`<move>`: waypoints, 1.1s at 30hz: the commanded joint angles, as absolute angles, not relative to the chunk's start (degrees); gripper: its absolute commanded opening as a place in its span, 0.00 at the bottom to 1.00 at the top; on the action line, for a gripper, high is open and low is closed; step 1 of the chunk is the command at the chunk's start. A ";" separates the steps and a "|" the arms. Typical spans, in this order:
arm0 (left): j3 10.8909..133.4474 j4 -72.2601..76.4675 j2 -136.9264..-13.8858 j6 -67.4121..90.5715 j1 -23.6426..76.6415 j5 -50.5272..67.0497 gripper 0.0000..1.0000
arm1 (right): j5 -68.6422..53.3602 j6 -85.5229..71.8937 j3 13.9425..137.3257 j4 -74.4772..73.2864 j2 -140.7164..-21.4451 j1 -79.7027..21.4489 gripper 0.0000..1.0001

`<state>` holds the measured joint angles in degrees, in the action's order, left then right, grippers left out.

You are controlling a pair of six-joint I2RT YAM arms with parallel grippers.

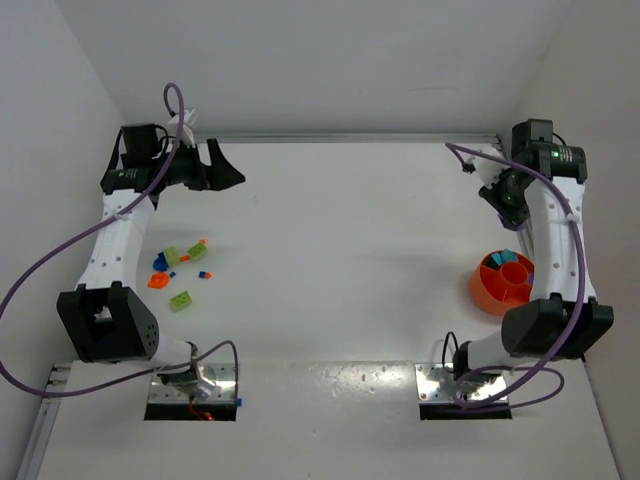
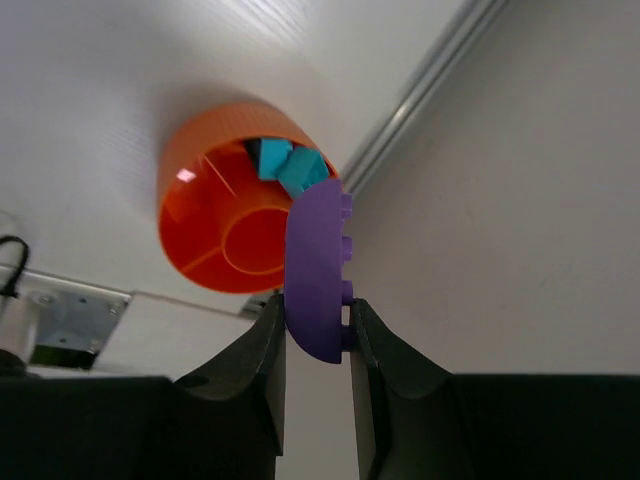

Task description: Sort the legos into containers by color

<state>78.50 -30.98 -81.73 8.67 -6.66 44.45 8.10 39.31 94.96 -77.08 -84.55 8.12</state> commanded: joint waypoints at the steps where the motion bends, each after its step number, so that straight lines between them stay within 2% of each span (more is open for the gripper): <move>1: 81.39 -30.23 -81.91 7.38 -6.15 47.11 1.00 | 16.51 45.95 92.64 -80.51 -82.54 10.80 0.00; 8: 81.39 -31.55 -81.91 4.75 -6.15 48.86 1.00 | 16.35 51.32 86.40 -80.51 -79.72 16.08 0.00; 24: 79.72 -33.22 -81.91 3.43 -5.63 47.12 1.00 | 9.58 57.04 87.71 -80.51 -90.43 29.87 0.00; 33: 79.72 -33.22 -82.44 3.96 -5.10 46.58 1.00 | 6.25 57.04 84.03 -77.97 -92.64 31.64 0.02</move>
<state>79.24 -34.00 -82.21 4.71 -5.65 46.44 8.69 56.01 85.30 -77.06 -91.79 31.33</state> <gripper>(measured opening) 0.997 0.255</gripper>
